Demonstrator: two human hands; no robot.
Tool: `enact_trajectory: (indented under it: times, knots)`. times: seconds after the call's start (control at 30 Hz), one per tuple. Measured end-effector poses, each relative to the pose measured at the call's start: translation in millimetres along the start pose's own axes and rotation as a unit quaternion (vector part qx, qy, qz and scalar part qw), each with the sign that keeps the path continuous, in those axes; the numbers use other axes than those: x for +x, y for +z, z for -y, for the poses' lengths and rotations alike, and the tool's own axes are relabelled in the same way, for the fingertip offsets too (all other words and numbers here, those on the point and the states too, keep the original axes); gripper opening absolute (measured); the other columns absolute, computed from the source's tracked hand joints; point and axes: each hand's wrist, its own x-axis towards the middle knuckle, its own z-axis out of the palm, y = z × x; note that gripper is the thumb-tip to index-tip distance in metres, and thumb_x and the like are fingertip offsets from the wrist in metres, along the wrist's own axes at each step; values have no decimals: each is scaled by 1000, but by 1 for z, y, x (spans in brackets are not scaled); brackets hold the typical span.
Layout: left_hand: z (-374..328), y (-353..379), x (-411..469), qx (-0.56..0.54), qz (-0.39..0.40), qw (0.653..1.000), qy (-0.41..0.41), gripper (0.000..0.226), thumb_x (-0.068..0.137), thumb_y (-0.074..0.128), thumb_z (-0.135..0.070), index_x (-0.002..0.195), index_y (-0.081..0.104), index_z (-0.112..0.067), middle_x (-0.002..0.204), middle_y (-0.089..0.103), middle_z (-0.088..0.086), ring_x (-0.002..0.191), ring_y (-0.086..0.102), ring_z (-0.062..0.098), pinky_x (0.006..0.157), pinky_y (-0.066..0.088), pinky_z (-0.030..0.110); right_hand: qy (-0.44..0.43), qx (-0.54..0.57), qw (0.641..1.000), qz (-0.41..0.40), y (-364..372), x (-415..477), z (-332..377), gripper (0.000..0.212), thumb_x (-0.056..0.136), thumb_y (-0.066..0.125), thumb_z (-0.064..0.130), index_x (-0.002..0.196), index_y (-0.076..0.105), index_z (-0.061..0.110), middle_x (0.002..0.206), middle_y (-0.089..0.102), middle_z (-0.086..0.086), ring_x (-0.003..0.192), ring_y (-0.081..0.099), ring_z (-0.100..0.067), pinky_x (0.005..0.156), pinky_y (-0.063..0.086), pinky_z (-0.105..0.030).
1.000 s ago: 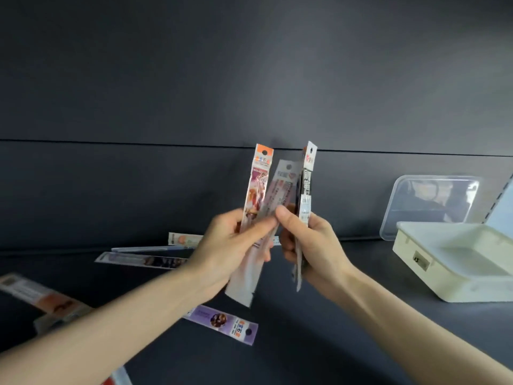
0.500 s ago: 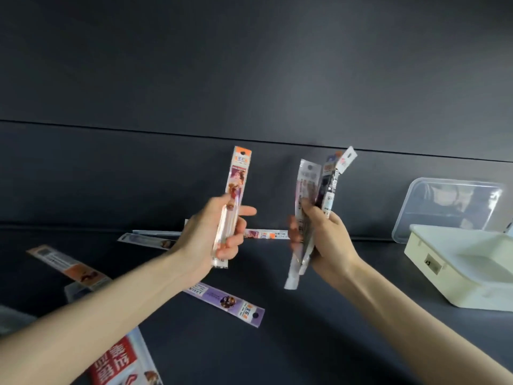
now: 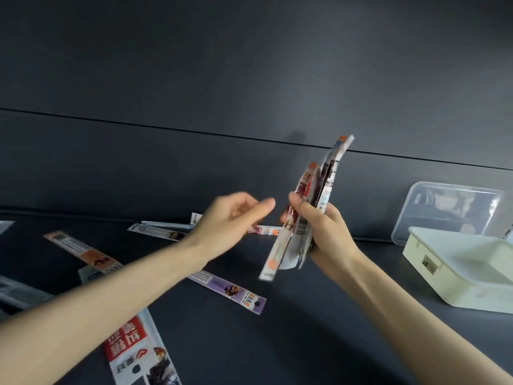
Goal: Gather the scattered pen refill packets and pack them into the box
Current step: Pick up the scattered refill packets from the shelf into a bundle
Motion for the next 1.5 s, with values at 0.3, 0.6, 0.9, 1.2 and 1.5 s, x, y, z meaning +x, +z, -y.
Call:
enact_trajectory:
  times: [0.3,0.6,0.9,1.2,1.5]
  knots:
    - [-30,26,22,-55,119,990,46,23,87,65,-15,109,60,-11,92,74,4,86,70,6,74,53,16,11,-166,980,107,5,-5,-24,16,74,72,1,88,65,5,83,69,-2,82,66,-17,78,54,-29]
    - [-19,11,20,-67,136,988,41,37,88,61,-20,124,52,-16,104,67,-10,97,66,5,84,53,27,-30,-170,984,43,3,-6,-24,13,86,65,8,76,58,9,63,59,1,57,57,-7,58,47,-19]
    - [63,-24,52,361,81,926,79,41,85,68,-24,123,59,-12,118,60,0,108,56,14,92,40,24,-9,-162,986,-40,-19,6,-30,37,88,65,13,60,40,14,47,40,9,45,38,-9,54,38,-26]
    - [78,-3,72,470,80,872,114,20,93,55,-30,100,69,-18,92,50,-6,96,56,19,81,47,39,21,-108,993,-48,-26,9,-33,46,90,63,16,56,32,17,49,29,5,43,23,-11,41,25,-20]
    - [0,2,38,-10,-59,995,79,10,83,69,-14,81,72,-4,71,72,1,62,62,4,58,49,17,13,-34,996,-82,-16,5,-18,26,80,69,31,91,66,7,64,47,-1,51,43,-7,47,39,-19]
